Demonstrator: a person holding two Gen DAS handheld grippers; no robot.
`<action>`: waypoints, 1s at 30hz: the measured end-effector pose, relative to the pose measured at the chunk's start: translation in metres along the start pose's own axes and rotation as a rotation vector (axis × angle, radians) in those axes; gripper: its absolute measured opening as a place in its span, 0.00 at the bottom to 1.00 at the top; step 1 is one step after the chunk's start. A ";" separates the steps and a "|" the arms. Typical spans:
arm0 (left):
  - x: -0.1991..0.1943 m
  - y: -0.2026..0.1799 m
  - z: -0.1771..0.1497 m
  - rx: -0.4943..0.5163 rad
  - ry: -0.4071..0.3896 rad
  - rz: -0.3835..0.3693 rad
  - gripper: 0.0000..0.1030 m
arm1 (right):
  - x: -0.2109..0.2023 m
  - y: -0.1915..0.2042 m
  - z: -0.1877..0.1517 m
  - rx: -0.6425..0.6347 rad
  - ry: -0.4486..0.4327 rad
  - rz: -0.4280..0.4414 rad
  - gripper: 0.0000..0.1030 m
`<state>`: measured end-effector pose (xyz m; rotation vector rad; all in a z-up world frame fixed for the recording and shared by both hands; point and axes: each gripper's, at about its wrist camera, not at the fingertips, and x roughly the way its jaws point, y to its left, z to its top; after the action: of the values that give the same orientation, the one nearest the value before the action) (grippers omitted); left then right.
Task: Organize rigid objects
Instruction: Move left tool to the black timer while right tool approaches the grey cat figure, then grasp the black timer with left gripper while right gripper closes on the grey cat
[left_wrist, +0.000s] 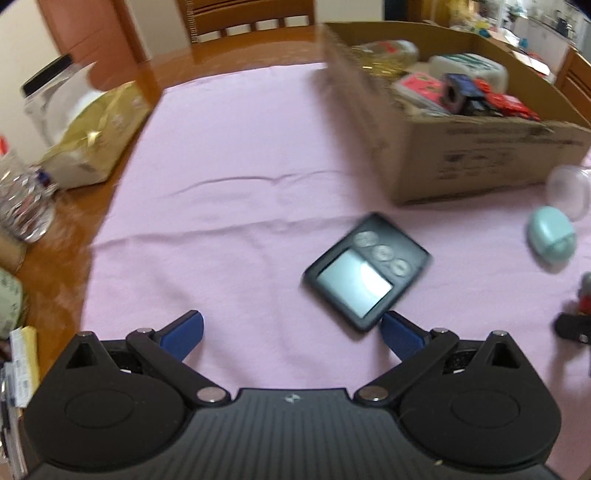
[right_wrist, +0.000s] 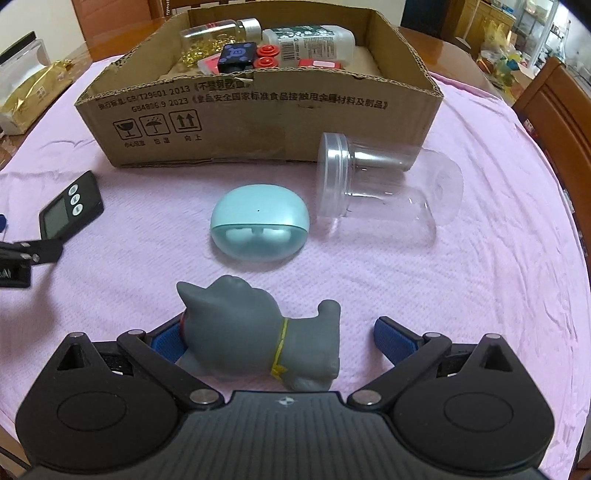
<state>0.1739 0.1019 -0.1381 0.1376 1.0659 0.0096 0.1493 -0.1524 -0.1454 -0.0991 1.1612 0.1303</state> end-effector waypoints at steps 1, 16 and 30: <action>0.001 0.005 0.001 -0.017 0.002 0.008 0.99 | 0.000 0.000 0.000 -0.004 -0.003 0.002 1.00; 0.005 -0.034 0.020 -0.021 0.005 -0.109 0.97 | -0.001 0.000 -0.002 -0.043 -0.002 0.020 1.00; 0.009 -0.037 0.037 -0.042 -0.025 -0.103 0.68 | -0.004 0.002 -0.001 -0.083 0.028 0.054 1.00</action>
<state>0.2080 0.0623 -0.1327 0.0442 1.0461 -0.0627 0.1463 -0.1511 -0.1426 -0.1433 1.1867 0.2253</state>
